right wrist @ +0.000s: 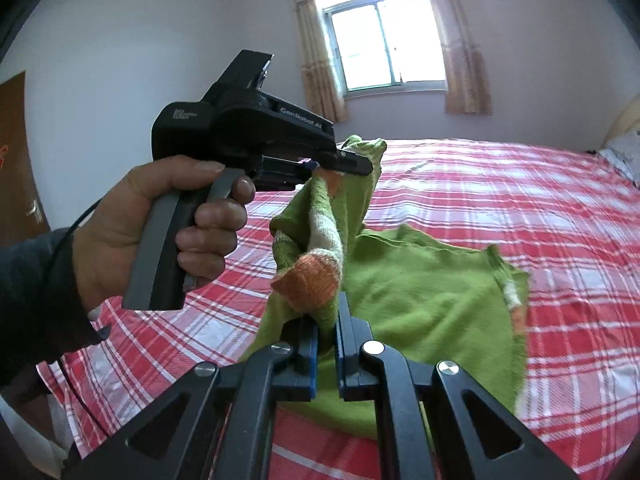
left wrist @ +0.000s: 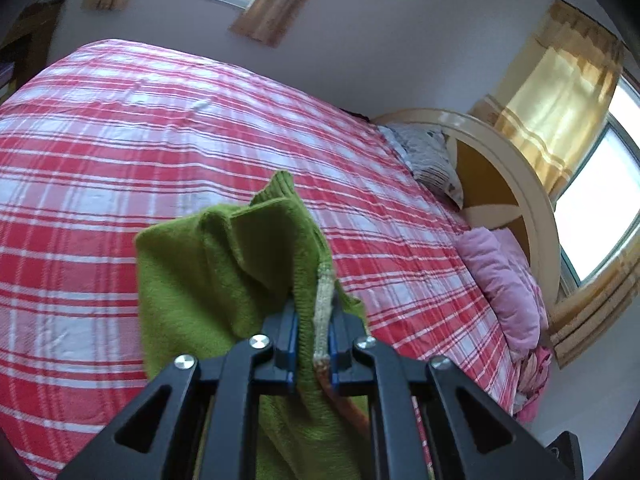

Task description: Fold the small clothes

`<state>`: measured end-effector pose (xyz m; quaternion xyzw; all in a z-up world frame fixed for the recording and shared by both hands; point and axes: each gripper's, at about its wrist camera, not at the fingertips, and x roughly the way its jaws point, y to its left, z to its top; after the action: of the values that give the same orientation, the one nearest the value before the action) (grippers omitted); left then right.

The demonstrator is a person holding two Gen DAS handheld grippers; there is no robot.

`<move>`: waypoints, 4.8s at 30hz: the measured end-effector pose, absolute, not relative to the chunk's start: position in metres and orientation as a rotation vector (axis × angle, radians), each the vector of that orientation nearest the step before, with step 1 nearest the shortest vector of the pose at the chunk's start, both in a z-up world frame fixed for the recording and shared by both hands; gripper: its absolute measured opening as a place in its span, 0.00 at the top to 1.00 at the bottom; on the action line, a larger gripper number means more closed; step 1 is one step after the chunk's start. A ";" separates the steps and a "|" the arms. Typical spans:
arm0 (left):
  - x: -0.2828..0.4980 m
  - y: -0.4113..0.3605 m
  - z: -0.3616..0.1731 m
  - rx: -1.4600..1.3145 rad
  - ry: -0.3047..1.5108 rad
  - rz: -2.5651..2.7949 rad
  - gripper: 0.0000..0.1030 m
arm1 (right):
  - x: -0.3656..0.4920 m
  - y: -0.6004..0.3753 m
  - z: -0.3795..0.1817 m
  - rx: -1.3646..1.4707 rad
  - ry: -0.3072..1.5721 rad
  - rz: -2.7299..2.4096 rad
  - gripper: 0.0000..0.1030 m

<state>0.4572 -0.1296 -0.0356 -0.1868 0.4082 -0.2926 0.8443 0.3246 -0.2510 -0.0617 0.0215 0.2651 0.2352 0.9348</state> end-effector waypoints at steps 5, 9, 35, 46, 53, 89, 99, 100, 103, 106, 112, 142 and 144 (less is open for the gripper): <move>0.462 -0.162 -0.042 -0.358 0.887 -0.649 0.89 | 0.325 -0.279 -0.070 0.091 0.561 0.453 0.94; 0.463 -0.183 -0.052 -0.331 0.915 -0.672 0.89 | 0.321 -0.296 -0.081 0.118 0.576 0.432 0.94; 0.402 -0.213 -0.060 -0.042 0.773 -0.684 0.42 | 0.309 -0.372 -0.144 0.363 0.685 0.316 0.94; 0.367 -0.152 -0.111 0.086 0.755 -0.544 0.21 | 0.290 -0.397 -0.106 0.385 0.524 0.157 0.42; 0.373 -0.145 -0.127 -0.042 0.814 -0.574 0.09 | 0.371 -0.353 -0.089 0.266 0.719 0.262 0.55; 0.374 -0.136 -0.139 -0.099 0.880 -0.566 0.00 | 0.490 -0.383 -0.125 0.259 0.877 0.127 0.95; 0.376 -0.135 -0.139 -0.109 0.881 -0.577 0.00 | 0.455 -0.418 -0.116 0.349 0.791 0.108 1.00; 0.376 -0.133 -0.138 -0.119 0.879 -0.582 0.00 | 0.447 -0.414 -0.104 0.348 0.757 0.142 0.99; 0.376 -0.121 -0.139 -0.191 0.871 -0.597 0.00 | 0.419 -0.384 -0.068 0.308 0.662 0.309 0.99; 0.378 -0.108 -0.139 -0.255 0.863 -0.588 0.00 | 0.408 -0.351 -0.062 0.263 0.688 0.488 0.94; 0.377 -0.113 -0.139 -0.237 0.865 -0.559 0.00 | 0.406 -0.354 -0.124 0.228 0.913 0.373 0.83; 0.383 -0.143 -0.138 -0.104 0.908 -0.592 0.03 | 0.491 -0.406 -0.160 0.519 0.869 0.328 0.47; 0.383 -0.144 -0.137 -0.109 0.910 -0.618 0.09 | 0.493 -0.406 -0.164 0.544 0.872 0.354 0.64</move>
<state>0.3831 -0.1441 -0.1373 -0.0516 0.4320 -0.2937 0.8512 0.4931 -0.4056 -0.1640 0.2587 0.4150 0.1685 0.8558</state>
